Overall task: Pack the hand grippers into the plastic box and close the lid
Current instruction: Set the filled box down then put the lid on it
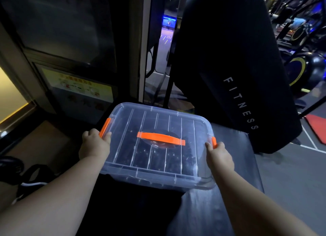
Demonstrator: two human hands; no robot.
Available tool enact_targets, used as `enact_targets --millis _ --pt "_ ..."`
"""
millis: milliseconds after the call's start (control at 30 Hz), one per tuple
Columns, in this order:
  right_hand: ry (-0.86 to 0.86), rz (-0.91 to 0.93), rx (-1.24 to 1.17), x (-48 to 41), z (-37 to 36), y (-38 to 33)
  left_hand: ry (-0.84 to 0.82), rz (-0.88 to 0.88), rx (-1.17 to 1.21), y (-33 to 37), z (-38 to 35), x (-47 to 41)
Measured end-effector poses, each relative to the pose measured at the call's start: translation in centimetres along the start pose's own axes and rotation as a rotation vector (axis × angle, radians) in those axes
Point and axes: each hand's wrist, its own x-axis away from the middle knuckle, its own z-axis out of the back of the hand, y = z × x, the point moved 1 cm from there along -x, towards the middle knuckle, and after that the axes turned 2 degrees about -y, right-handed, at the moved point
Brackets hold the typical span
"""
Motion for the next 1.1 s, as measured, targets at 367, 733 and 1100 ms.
enact_targets --millis 367,733,1100 --pt "-0.061 0.008 -0.070 -0.2 0.1 1.2 -0.063 0.077 0.086 -0.2 -1.1 -1.0" --pt "0.016 -0.031 -0.020 -4.9 5.1 9.8 -0.143 -0.001 0.037 8.5 -6.0 4.3" --pt "0.042 -0.096 -0.014 -9.0 9.1 16.6 -0.154 -0.074 0.007 14.4 -11.0 8.9"
